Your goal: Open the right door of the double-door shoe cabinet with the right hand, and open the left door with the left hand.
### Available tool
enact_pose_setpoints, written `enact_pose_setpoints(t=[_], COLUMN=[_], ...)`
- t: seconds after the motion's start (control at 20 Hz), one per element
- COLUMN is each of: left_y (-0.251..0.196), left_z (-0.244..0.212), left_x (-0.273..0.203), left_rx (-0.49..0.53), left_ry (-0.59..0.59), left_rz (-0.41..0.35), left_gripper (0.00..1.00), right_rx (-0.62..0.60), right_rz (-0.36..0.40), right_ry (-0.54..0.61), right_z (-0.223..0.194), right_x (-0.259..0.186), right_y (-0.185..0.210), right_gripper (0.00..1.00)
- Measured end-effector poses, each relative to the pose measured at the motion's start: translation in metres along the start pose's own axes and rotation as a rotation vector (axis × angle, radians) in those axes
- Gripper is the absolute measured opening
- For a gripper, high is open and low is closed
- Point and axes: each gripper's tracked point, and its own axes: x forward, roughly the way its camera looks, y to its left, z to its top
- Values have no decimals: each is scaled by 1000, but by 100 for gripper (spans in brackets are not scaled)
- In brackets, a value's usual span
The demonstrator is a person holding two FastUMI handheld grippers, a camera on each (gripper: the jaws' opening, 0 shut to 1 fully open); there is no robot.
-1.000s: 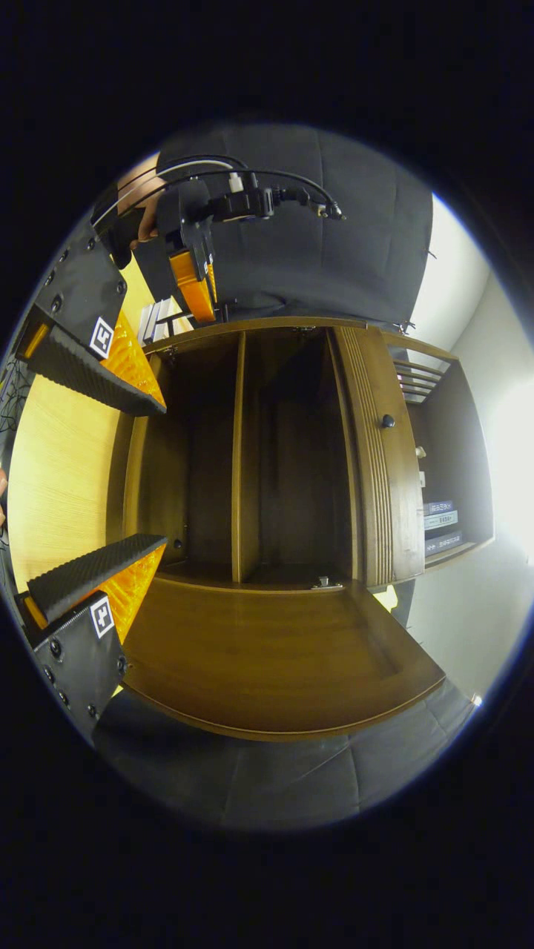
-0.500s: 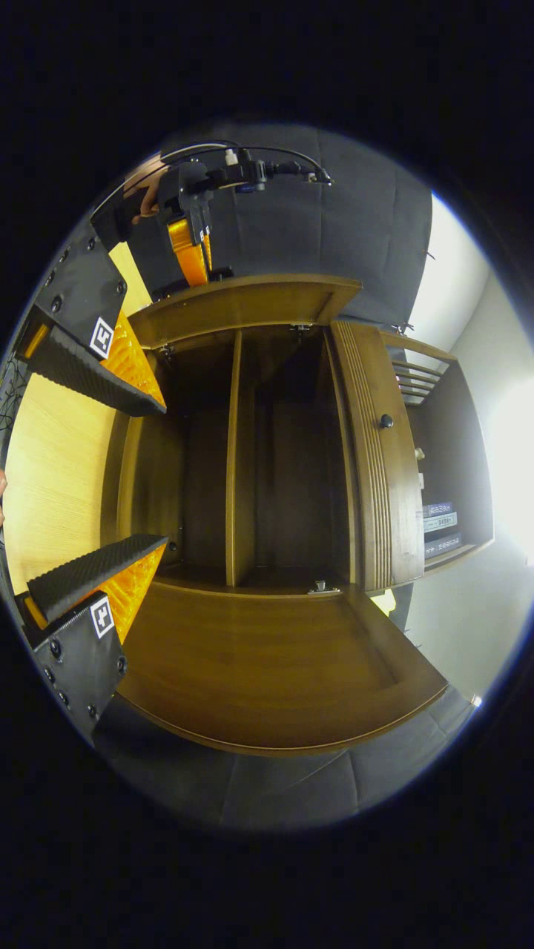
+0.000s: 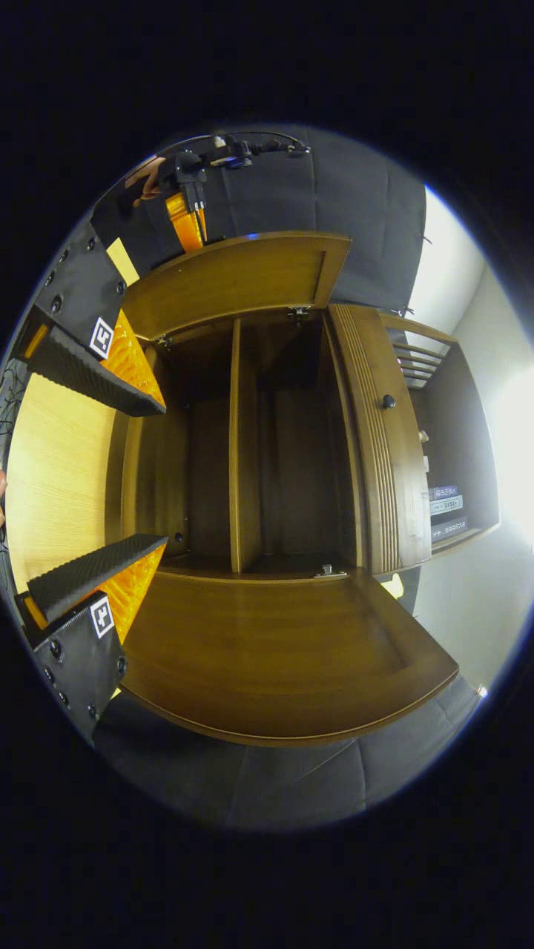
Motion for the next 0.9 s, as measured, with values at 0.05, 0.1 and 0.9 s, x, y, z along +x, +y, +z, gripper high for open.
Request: enact_pose_setpoints(t=[0.05, 0.1, 0.9], left_y=[5, 10, 148], left_z=[0, -1, -15], left_x=[-3, -7, -44], left_rx=[3, 6, -22], left_ry=[0, 1, 20], left_rz=[4, 7, 12], left_gripper=[17, 17, 17], right_rx=[-6, -10, -51], right_rz=[-4, -7, -67], right_ry=[-2, -5, 51], right_z=[1, 3, 7], right_x=[0, 0, 4], right_y=[0, -1, -6], right_gripper=[97, 97, 100])
